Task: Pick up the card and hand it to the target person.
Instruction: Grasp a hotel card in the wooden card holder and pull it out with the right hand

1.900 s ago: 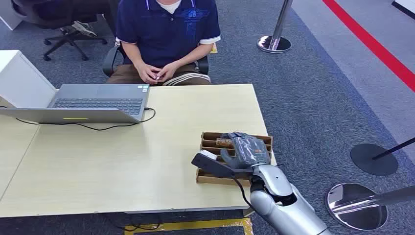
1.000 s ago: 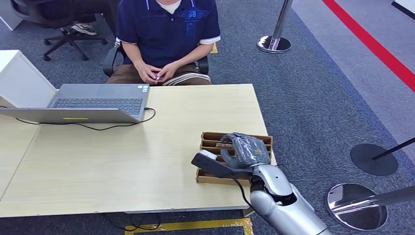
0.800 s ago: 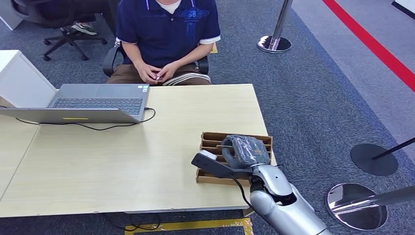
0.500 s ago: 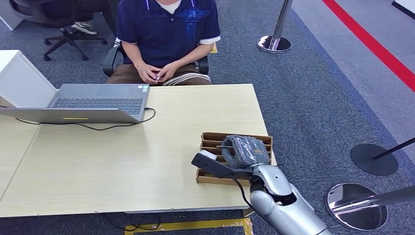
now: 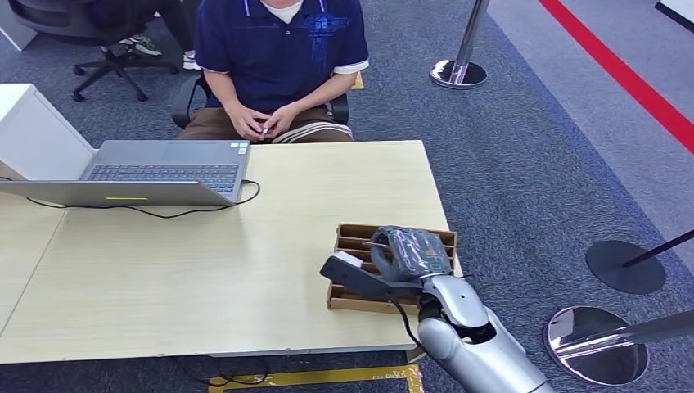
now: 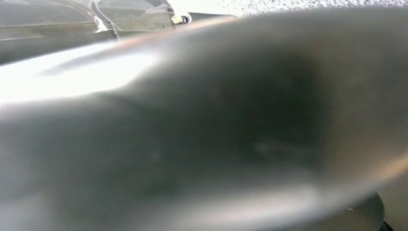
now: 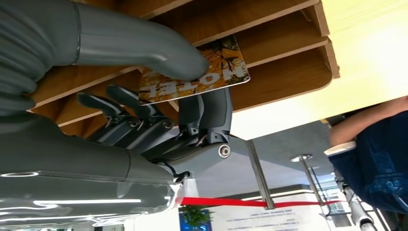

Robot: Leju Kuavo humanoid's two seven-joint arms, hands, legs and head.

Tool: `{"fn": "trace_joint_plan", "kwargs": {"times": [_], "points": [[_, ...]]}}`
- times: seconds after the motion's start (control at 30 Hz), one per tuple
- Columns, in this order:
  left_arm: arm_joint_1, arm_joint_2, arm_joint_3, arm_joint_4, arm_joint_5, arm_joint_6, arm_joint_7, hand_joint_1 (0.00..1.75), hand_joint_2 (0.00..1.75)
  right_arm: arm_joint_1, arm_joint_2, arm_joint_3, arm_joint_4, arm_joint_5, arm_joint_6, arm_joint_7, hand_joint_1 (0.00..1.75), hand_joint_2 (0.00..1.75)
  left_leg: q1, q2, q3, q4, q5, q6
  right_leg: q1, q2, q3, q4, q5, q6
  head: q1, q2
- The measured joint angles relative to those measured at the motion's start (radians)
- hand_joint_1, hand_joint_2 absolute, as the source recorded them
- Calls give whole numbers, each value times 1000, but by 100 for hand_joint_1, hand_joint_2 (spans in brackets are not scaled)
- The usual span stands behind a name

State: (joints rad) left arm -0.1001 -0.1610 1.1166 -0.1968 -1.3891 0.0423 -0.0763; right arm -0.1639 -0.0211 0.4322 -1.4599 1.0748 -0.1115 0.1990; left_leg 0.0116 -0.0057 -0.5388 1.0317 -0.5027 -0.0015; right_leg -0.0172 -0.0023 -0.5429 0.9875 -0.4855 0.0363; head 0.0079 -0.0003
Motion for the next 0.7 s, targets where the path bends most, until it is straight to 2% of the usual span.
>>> {"fn": "trace_joint_plan", "kwargs": {"times": [0.7], "points": [[0,0,0,0,0,-1,-7,0,0,-1,2,0,-47,-29,-19,-41,175,175,0,0,0,0,0,0,0,0,0,0,0,0,0,0]]}}
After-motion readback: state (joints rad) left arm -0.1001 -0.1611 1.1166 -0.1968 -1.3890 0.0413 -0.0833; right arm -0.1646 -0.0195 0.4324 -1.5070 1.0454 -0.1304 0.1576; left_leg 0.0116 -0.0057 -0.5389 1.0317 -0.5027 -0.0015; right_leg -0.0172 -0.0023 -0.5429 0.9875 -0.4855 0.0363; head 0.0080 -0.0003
